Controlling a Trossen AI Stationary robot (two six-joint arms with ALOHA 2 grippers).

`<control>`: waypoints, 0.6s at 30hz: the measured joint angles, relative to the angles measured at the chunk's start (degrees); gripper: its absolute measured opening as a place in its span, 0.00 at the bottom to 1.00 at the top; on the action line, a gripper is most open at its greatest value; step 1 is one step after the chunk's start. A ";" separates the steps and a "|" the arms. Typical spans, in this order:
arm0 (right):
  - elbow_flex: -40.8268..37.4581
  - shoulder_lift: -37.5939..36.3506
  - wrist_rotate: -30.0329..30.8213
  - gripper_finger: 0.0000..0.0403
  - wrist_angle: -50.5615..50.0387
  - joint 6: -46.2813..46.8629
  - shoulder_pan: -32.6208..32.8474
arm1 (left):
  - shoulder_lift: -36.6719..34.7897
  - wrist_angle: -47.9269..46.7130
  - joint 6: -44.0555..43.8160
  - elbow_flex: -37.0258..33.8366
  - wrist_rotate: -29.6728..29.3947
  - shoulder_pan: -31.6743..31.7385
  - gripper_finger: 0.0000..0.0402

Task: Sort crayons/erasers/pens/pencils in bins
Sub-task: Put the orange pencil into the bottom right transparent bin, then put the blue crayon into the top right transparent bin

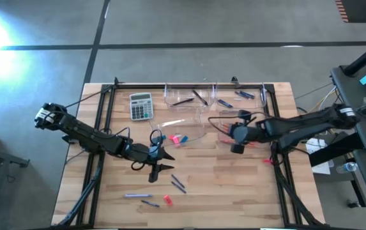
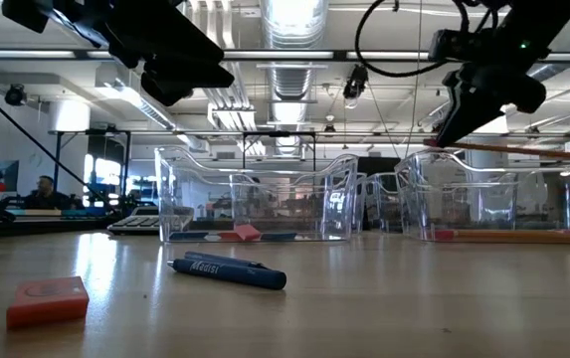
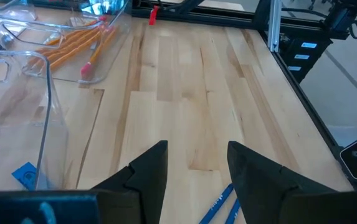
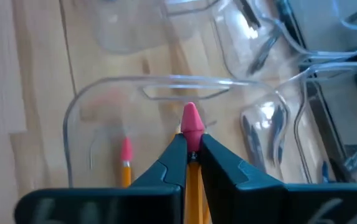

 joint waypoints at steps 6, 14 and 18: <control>-2.94 -3.50 0.01 0.18 2.27 0.23 -0.92 | 0.00 0.42 -0.98 -0.68 0.00 0.00 0.38; -1.22 -3.05 0.00 0.39 2.15 3.98 -0.81 | 0.00 1.82 -0.98 -0.70 0.00 -0.02 0.38; 2.72 -2.57 -2.32 0.46 2.40 6.44 0.19 | -0.04 -0.28 -1.71 0.03 3.77 -0.59 0.38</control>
